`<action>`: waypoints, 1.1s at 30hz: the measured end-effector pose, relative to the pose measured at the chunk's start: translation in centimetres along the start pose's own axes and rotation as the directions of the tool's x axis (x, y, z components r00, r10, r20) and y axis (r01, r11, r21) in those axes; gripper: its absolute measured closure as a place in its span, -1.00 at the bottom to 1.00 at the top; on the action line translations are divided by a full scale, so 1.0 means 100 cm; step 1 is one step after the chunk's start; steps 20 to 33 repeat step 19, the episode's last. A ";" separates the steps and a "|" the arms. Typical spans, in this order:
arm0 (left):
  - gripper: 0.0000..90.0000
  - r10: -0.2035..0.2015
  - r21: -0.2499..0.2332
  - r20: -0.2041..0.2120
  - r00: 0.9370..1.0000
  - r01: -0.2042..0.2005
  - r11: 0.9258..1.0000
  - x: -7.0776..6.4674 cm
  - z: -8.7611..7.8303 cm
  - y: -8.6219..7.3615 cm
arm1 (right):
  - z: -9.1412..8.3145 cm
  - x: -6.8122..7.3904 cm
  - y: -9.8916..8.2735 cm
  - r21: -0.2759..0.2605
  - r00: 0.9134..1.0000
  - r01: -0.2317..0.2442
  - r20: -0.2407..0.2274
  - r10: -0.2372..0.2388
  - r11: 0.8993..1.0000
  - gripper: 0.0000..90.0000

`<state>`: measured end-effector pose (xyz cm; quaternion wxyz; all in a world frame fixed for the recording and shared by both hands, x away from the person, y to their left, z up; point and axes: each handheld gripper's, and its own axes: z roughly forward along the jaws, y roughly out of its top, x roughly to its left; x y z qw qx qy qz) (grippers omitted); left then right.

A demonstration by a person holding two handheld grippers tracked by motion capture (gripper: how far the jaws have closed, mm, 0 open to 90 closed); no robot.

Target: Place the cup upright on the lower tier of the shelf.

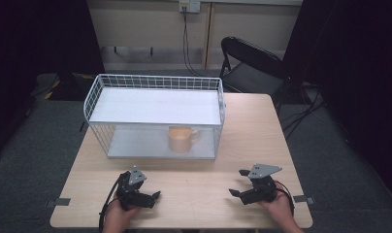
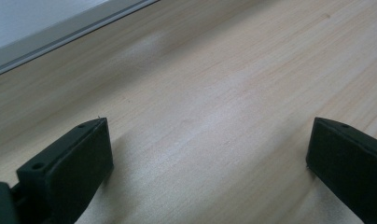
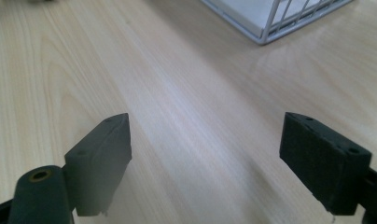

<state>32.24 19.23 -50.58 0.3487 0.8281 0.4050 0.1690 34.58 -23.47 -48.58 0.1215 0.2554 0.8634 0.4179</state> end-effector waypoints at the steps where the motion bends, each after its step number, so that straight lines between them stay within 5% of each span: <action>1: -1.00 0.000 0.000 0.000 1.000 0.000 1.000 0.000 0.000 0.000 | 0.002 0.000 -0.003 0.015 1.000 0.005 -0.002 -0.005 1.000 -0.64; 12: -1.00 -0.003 0.000 0.000 1.000 0.003 1.000 0.000 0.000 0.000 | 0.009 0.003 -0.012 0.056 0.999 0.047 0.017 -0.048 0.997 -0.65; 33: -1.00 0.001 0.001 0.000 1.000 -0.001 1.000 0.000 0.000 0.000 | 0.011 0.002 -0.013 0.065 0.999 0.038 0.001 -0.038 0.997 -0.67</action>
